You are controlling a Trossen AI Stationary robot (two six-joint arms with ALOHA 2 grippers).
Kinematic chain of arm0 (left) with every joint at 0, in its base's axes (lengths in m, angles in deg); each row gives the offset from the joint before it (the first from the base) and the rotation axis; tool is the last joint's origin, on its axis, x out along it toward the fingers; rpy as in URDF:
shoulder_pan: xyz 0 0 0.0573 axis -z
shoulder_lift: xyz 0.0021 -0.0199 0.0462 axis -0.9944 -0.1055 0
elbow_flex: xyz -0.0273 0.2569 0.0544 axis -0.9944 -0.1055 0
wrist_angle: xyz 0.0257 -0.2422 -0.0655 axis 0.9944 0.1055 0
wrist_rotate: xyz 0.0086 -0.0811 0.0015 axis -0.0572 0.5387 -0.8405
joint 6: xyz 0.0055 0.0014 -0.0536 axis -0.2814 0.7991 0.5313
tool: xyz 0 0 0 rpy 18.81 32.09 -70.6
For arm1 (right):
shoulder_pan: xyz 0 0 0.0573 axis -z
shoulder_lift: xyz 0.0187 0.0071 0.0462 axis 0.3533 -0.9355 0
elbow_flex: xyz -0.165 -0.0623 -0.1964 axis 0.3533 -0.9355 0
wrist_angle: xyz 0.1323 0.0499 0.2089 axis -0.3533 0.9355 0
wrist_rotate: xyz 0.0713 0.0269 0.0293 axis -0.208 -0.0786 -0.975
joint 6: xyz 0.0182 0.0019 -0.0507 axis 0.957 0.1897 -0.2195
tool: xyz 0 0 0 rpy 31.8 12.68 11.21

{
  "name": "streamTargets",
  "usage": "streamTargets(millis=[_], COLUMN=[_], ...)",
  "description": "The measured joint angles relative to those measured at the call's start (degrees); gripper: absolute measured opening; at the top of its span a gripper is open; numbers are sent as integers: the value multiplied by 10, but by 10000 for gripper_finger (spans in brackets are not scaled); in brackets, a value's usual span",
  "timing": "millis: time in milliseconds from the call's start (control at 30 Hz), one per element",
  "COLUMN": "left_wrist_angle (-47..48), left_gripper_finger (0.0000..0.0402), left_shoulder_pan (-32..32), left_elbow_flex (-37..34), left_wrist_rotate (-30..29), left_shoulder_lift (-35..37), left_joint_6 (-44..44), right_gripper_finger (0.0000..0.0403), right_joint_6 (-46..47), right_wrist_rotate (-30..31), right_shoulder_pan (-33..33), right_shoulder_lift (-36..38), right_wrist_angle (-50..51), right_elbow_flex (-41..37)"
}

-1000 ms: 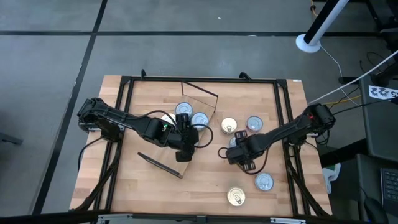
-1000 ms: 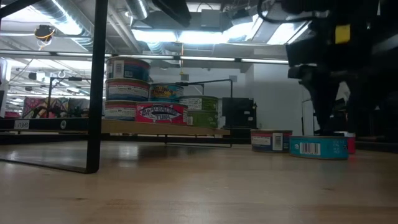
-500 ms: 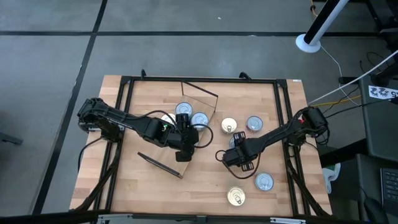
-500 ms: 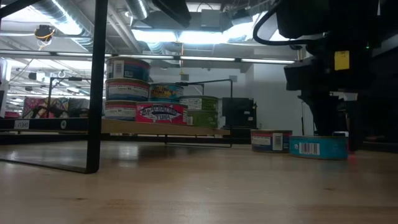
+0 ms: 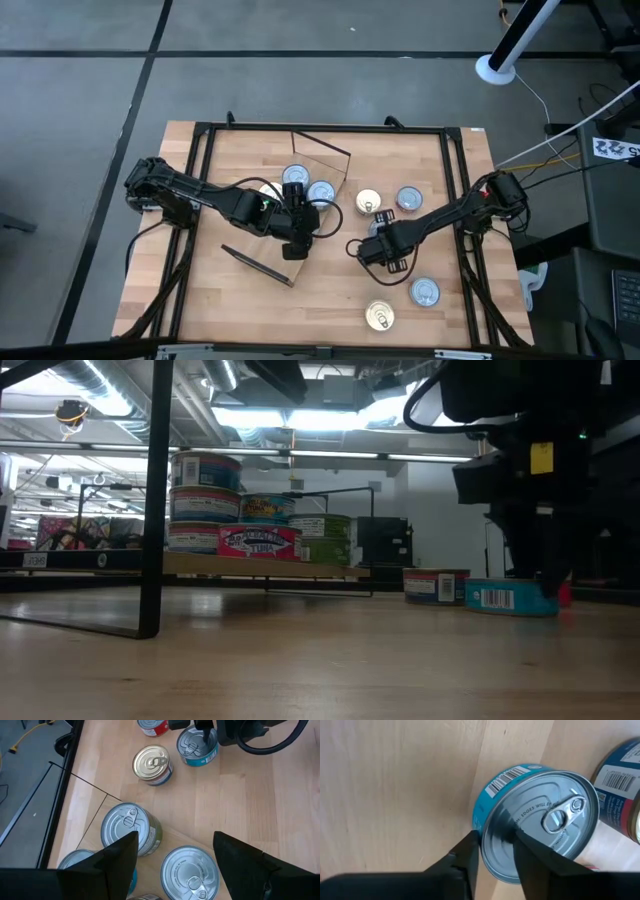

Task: Stack canned seafood by type on shelf
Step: Stack the light blue tuna can on top of the light blue tuna can on the shelf

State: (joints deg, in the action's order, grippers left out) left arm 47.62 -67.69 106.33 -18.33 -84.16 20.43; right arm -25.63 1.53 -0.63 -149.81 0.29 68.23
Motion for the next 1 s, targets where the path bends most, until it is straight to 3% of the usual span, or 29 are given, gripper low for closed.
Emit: streamTargets(millis=[367, 833, 1000], left_wrist_angle=[0, 0, 0], left_gripper_finger=[253, 253, 253], left_shoulder_pan=[0, -2, -2], left_elbow_flex=[0, 0, 0], left_wrist_rotate=[0, -21, -29], left_shoulder_lift=[0, 0, 0], left_joint_6=[-2, -66, -84], right_gripper_finger=[69, 5, 2], right_joint_6=[0, 0, 0], right_wrist_rotate=[-13, -16, -17], right_shoulder_pan=[0, 0, 0], right_shoulder_lift=[0, 0, -1], right_wrist_angle=[-1, 4, 6], right_elbow_flex=[0, -1, 2])
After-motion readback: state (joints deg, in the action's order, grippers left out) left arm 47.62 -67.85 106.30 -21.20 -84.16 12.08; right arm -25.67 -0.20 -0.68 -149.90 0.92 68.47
